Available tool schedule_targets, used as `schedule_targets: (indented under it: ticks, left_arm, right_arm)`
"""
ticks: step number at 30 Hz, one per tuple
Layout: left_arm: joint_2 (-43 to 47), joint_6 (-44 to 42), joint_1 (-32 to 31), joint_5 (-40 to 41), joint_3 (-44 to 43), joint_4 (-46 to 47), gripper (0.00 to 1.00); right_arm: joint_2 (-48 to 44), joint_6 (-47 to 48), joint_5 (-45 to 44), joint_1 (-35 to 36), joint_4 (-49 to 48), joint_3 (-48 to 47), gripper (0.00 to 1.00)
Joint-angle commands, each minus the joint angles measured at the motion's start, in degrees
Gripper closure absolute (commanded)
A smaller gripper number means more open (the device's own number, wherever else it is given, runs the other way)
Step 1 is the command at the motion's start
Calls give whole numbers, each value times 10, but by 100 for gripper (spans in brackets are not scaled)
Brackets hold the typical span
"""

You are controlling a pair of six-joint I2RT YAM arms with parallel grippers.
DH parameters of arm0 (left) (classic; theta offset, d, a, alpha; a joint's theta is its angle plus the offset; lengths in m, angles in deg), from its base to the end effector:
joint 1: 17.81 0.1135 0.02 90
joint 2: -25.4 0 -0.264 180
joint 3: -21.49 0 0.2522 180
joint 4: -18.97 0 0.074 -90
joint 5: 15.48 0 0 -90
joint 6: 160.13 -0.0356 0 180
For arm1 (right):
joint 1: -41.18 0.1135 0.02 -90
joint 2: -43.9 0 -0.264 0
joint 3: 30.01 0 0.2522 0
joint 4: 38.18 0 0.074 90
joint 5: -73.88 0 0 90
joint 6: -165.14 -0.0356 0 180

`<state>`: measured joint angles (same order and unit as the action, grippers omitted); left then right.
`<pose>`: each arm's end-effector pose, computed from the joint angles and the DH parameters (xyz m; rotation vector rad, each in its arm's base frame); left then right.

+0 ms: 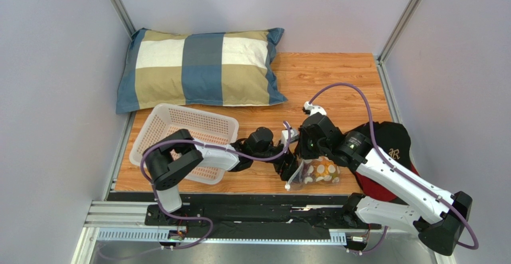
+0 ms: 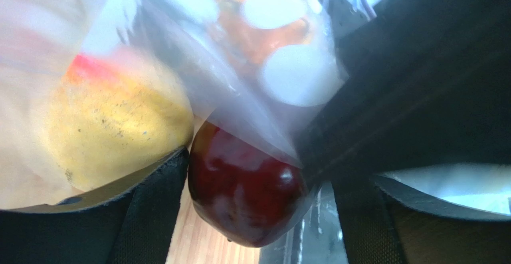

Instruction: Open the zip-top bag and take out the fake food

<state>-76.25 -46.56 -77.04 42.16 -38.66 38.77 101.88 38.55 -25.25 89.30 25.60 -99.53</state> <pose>0.1672 -0.3181 0.1665 1.0670 1.9277 -1.4403 0.1337 0.1406 0.3015 -0.1845 2.5115 0.4315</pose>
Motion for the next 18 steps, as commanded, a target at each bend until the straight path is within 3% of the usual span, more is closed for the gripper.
schedule_targets:
  ticks: [1,3,4,6,7,9,13,18]
  left_arm:
    - [-30,33,-12,48,1,99,24]
    - [-27,27,-12,62,5,101,39]
    - [-15,22,-12,70,9,101,59]
    - [9,16,-12,94,23,91,81]
    - [41,6,-12,104,25,77,99]
    - [80,-5,-12,129,31,21,100]
    - [184,-25,-12,193,-11,-228,100]
    - [305,-3,-12,149,-7,-287,100]
  right_arm:
    - [-14,-22,44,13,-77,5,100]
    - [-15,-22,42,13,-75,9,100]
    - [-22,-22,37,13,-73,11,100]
    - [-26,-21,27,13,-61,16,100]
    - [-29,-16,13,13,-56,17,100]
    - [-41,-7,-4,15,-38,22,100]
    - [-62,19,-84,14,6,28,100]
    - [-68,42,-114,14,15,34,100]
